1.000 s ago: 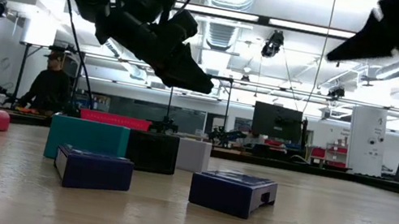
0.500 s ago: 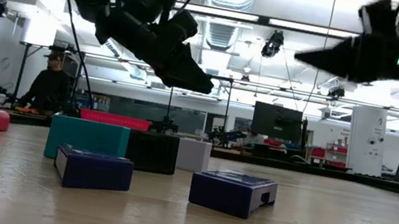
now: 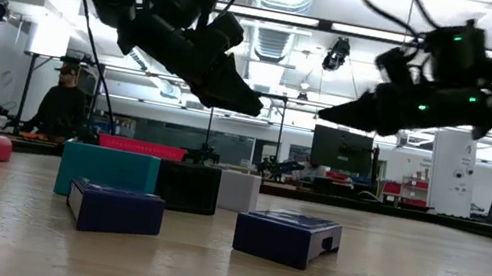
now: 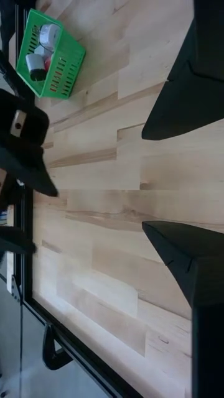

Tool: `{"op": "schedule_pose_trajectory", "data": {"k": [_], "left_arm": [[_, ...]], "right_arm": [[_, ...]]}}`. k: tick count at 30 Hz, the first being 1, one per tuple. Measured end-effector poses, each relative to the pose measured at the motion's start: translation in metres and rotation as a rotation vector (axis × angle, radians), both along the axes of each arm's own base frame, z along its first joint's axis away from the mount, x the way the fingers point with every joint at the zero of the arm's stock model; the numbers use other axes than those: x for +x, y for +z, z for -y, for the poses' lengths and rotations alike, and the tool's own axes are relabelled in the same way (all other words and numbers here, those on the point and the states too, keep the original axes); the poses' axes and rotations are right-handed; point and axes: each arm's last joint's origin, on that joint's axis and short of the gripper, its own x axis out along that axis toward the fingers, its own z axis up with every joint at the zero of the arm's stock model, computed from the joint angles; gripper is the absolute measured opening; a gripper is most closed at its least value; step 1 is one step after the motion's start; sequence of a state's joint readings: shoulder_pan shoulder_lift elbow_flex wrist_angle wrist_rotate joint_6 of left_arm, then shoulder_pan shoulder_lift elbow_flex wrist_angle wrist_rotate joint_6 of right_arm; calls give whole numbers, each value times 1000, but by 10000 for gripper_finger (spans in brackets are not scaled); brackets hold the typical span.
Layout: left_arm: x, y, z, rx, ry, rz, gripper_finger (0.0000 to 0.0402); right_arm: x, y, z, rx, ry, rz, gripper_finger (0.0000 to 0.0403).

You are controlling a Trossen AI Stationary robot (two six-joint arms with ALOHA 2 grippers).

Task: Pick & Place Office items
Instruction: Put the blue charger adapter into the green bin

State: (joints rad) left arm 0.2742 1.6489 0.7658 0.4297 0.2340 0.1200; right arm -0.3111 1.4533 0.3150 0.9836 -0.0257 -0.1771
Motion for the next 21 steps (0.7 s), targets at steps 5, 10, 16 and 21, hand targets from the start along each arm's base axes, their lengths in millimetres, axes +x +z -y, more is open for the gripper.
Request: {"op": "schedule_pose_trajectory", "data": {"k": [5,10,16,21], "left_arm": [[0,0,0,0,0,0,232],[0,0,0,-1,0,-4,232],[0,0,0,-1,0,-4,232],[0,0,0,-1,0,-4,232]], "right_arm": [[11,-1,6,51,-15,7,230],[9,1,5,9,-8,3,221],[6,0,4,31,-12,4,219],[6,-3,4,33,-13,-11,219]]}}
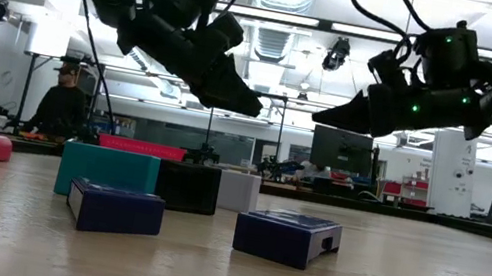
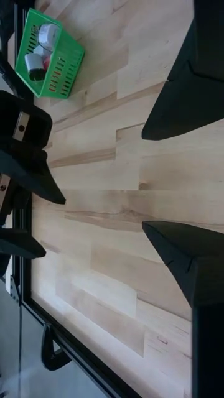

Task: Pick & Place Office items
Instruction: Put the blue charger adapter into the green bin

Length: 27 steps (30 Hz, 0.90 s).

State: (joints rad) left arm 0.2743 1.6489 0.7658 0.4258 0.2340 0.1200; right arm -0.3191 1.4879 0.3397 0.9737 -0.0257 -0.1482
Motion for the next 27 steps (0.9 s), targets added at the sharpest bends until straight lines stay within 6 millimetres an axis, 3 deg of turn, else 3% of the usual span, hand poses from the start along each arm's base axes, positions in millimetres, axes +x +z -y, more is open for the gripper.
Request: {"op": "schedule_pose_trajectory", "data": {"k": [23,27], "left_arm": [[0,1,0,-50,28,7,232],[-2,-1,-1,28,9,-121,232]], "right_arm": [[2,0,1,30,-7,-11,221],[2,-1,1,33,-7,-23,221]]}}
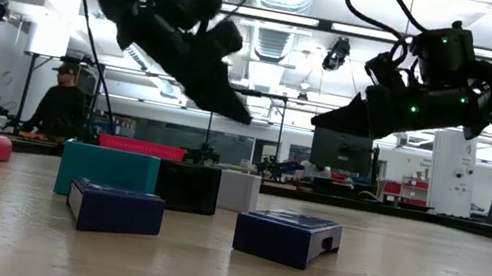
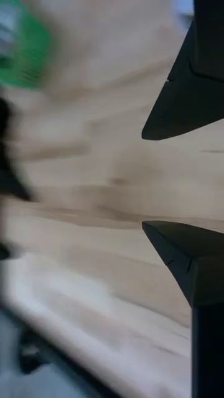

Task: Pick & Place Office items
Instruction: Put the blue charger adapter into the green bin

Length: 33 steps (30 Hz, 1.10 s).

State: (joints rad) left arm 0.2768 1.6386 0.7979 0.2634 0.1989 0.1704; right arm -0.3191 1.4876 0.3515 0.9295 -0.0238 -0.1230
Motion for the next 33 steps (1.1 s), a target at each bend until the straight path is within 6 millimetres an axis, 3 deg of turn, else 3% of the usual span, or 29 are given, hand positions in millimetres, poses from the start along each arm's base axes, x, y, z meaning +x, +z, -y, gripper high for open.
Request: {"op": "schedule_pose_trajectory", "data": {"k": [7,13,18,23,33], "left_arm": [[-9,14,-2,-14,96,-484,232],[-15,37,-4,-40,171,-674,232],[-28,39,0,-106,215,-828,232],[-39,31,3,-176,252,-915,232],[-45,16,6,-200,258,-926,232]], "right_arm": [[0,-1,0,1,-4,-7,221],[0,-1,0,1,-8,-7,221],[0,-1,0,1,-8,-7,221],[0,-1,0,0,-9,-7,221],[0,-1,0,0,-9,-7,221]]}}
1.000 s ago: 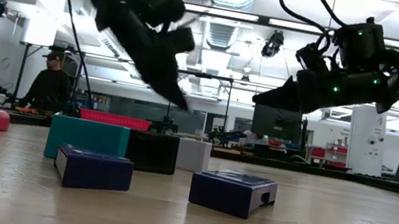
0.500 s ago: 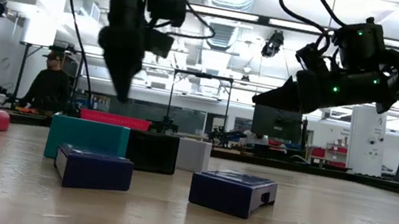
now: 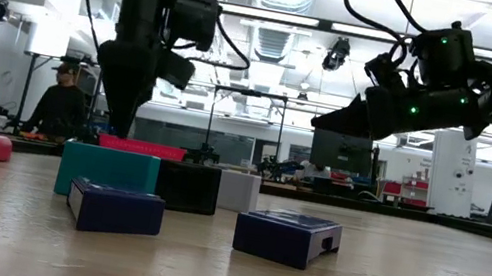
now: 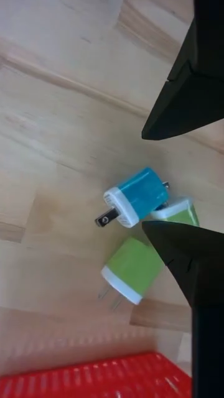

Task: Pick & Place Office items
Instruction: Put the blue charger adapter into the green bin

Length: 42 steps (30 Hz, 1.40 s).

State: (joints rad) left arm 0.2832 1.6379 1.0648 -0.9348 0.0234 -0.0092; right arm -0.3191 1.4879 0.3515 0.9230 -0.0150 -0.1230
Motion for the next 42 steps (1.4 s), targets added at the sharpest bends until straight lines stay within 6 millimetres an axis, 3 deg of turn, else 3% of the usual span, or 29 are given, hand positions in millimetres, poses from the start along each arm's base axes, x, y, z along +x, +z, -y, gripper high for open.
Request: {"op": "schedule_pose_trajectory", "data": {"k": [21,42], "left_arm": [[-8,-30,2,-60,-2,71,232],[-18,-45,5,-47,-38,35,232]], "right_arm": [[0,0,0,0,-1,0,221],[0,0,0,0,-1,0,221]]}}
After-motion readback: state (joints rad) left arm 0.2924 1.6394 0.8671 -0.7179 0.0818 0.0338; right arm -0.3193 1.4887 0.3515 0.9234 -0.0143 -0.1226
